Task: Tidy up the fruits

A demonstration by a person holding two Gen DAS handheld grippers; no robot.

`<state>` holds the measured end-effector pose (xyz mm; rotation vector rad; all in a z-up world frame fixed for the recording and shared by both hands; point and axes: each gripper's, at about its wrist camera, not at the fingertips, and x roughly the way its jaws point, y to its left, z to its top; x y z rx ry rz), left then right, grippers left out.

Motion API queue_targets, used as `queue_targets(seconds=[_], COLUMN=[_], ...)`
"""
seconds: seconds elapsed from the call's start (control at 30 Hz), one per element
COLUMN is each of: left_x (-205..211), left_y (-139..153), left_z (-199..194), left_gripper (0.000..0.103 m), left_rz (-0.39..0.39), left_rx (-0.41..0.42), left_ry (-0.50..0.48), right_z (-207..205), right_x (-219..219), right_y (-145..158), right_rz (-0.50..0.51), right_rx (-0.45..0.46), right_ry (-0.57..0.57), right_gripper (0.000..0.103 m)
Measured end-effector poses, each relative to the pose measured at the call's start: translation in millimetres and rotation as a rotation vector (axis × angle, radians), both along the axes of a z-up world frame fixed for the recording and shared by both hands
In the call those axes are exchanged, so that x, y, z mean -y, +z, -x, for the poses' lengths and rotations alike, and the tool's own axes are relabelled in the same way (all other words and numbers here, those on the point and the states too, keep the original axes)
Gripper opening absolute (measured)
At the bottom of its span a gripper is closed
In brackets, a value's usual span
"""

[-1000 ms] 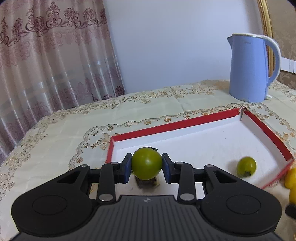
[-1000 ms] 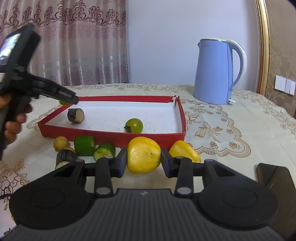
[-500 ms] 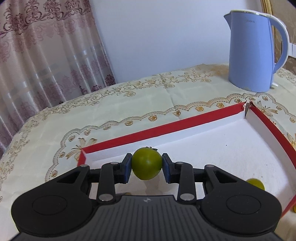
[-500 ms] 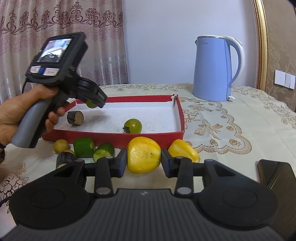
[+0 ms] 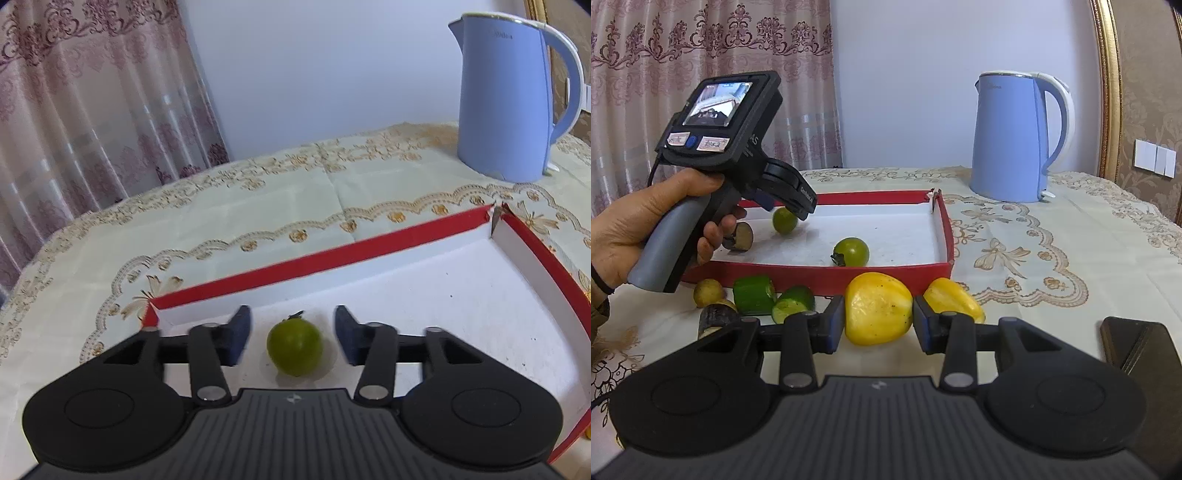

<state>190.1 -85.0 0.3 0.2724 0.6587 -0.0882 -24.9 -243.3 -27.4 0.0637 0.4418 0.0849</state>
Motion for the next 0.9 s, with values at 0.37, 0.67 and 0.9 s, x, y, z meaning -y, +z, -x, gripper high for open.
queue_targets(seconds=[0.37, 0.67, 0.9], left_x=[-44.5, -97.8, -119.5], left_y=[30.4, 26.0, 22.0], left_z=[64.8, 81.4, 76.2], left_gripper=[0.092, 0.098, 0.098], left_rz=[0.101, 0.224, 0.286], left_rx=[0.177, 0.291, 0.253], left_ry=[0.065, 0.166, 0.224], right_z=[-5.4, -86.6, -151.2], right_x=[3.5, 4.5, 15.5], right_y=[1.4, 68.2, 75.2], right_rz=[-0.036, -0.094, -0.185], right_rx=[0.008, 0.113, 0.15], right_ry=[0.01, 0.071, 0.082], right_gripper=[0.037, 0.037, 0.037])
